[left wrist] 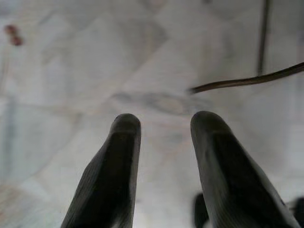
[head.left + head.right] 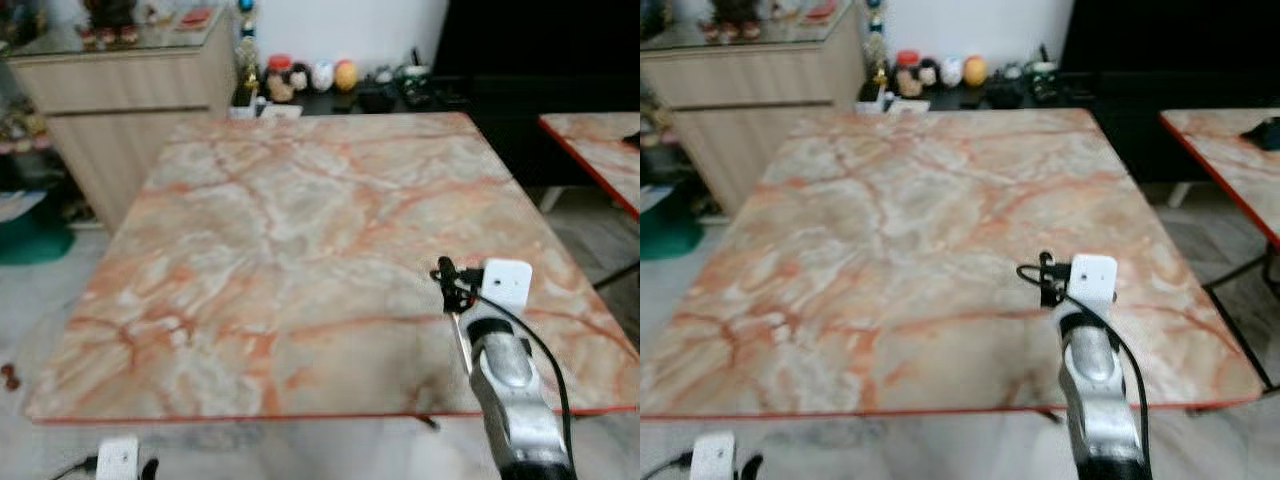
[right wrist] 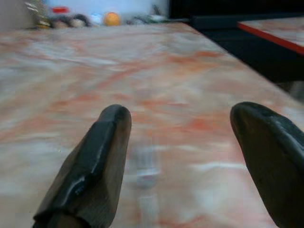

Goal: Setting the table

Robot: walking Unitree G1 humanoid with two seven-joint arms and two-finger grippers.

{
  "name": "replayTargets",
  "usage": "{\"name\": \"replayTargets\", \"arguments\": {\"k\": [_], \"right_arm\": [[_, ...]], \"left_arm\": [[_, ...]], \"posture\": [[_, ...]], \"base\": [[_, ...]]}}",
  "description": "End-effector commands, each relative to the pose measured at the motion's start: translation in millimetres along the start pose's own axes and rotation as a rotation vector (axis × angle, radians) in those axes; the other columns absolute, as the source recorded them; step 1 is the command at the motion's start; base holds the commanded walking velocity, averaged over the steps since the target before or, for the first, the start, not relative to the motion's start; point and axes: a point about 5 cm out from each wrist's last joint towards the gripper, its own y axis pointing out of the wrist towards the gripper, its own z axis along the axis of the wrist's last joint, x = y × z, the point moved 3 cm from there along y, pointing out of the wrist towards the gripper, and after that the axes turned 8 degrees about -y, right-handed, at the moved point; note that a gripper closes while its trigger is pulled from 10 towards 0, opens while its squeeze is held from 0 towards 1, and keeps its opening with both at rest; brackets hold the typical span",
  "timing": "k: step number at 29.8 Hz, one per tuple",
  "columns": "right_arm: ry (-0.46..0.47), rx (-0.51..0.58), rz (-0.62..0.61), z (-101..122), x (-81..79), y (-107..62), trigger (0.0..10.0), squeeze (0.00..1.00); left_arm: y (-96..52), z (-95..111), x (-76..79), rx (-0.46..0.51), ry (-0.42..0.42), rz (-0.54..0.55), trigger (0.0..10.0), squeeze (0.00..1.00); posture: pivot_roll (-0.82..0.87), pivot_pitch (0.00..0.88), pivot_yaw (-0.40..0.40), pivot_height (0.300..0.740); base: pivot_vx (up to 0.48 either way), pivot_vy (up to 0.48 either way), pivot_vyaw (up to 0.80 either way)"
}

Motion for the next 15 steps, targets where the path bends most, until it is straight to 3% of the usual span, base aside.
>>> {"name": "replayTargets", "arguments": {"k": [1, 9, 15], "right_arm": [[0.014, 0.014, 0.013, 6.2, -6.3, 0.7, 10.0, 0.0], [0.016, -0.002, 0.018, 2.5, -7.5, -5.5, 10.0, 0.0], [-0.004, -0.067, 0.027, -12.6, -3.6, -21.4, 10.0, 0.0]], "left_arm": [[-4.7, -7.8, -12.3, -0.028, 0.009, 0.03, 10.0, 0.0], [-8.7, -15.5, -16.6, -0.052, 0.008, 0.042, 10.0, 0.0], [-8.3, -15.7, -16.4, -0.057, 0.009, 0.041, 10.0, 0.0]], "posture": [[-0.03, 0.0, 0.004, 0.724], [-0.03, 0.0, 0.004, 0.724], [-0.05, 0.0, 0.01, 0.724]], "base": [[0.0, 0.0, 0.0], [0.0, 0.0, 0.0], [0.0, 0.0, 0.0]]}}
